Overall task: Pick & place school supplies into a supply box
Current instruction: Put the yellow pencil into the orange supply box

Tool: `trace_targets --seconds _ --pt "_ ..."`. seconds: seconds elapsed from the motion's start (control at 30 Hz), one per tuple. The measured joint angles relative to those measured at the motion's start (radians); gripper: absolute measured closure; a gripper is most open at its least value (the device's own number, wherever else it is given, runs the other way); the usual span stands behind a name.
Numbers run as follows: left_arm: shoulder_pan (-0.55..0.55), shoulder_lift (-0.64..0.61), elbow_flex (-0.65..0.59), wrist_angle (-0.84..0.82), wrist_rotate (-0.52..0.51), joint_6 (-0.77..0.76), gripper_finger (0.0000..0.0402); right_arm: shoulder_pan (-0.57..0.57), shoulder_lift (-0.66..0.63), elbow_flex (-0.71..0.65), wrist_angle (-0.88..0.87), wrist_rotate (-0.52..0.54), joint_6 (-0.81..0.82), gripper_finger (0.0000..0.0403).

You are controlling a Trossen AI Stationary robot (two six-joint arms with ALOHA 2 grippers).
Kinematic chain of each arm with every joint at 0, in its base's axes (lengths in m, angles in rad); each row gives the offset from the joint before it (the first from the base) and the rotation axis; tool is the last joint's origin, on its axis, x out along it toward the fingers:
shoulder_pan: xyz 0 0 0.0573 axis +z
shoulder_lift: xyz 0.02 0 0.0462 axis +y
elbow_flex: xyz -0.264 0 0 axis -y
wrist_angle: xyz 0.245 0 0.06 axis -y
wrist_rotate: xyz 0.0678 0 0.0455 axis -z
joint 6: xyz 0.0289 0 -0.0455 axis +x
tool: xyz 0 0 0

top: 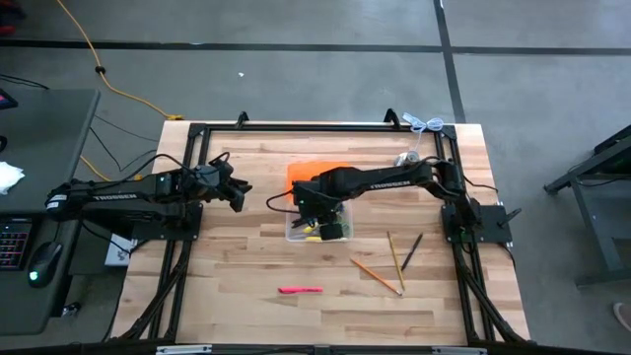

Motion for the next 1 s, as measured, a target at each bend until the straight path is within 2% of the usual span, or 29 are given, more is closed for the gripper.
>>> trace_targets --seconds 0.5,0.73,1.0 --pt "0.0 0.0 0.0 0.0 0.0 0.0 0.0261 0.007 -0.003 0.046 -0.342 -0.016 0.169 0.0308" --pt "0.0 0.0 0.0 -0.001 0.024 0.006 0.0261 0.045 -0.051 0.045 -0.372 -0.019 0.179 0.0308" --pt "0.0 0.0 0.0 -0.001 0.028 0.011 0.0261 0.071 -0.155 0.041 -0.378 0.023 0.319 0.0308"
